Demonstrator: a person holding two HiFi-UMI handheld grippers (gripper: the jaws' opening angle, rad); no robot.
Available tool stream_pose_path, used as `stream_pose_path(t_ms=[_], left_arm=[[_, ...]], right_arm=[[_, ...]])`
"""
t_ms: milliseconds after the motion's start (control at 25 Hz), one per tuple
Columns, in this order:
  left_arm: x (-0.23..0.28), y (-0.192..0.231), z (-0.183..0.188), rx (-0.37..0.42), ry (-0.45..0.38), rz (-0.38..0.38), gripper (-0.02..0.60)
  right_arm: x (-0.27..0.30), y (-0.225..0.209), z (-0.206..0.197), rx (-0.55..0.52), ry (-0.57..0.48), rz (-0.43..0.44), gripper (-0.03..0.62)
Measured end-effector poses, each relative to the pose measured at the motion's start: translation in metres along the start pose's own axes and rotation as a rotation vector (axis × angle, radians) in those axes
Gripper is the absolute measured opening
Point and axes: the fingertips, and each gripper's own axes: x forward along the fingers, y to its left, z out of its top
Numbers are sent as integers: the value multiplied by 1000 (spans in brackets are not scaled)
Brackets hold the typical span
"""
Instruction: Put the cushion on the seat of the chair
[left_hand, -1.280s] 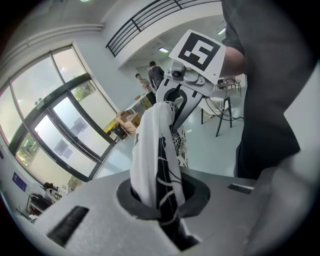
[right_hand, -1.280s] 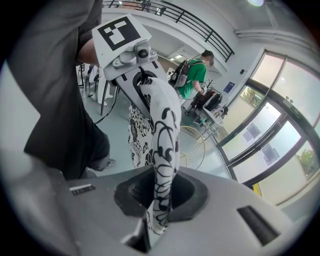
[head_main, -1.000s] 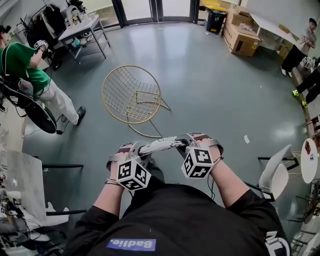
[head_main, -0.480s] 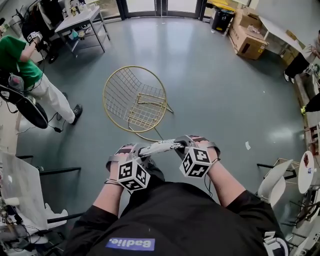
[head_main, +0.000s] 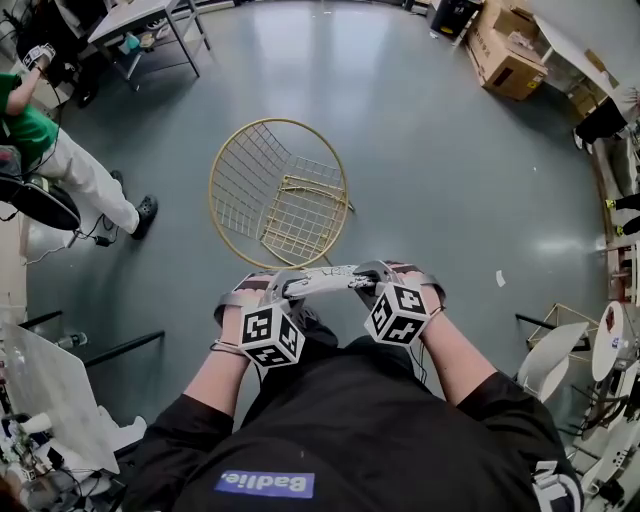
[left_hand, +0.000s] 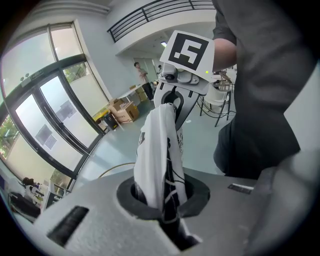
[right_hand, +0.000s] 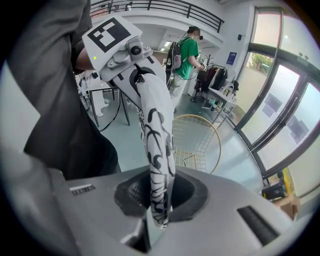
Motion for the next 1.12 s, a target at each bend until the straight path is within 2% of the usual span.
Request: stream_pose_path(t_ms=[240,520,840,1120], left_arm=[[11,27,-14,-15,32,-27,28],[31,32,-37,-59,99,-53,28],[67,65,-53,-118,181,-44,28],[93,87,-84,-147,210,-117,28]], right_arm=[[21,-24,7,21,-15,43,43],[55,-33,3,30,-53,116,43],[94,-60,-9,0,-96,215,43],[135,-79,-7,62,-101,280,43]])
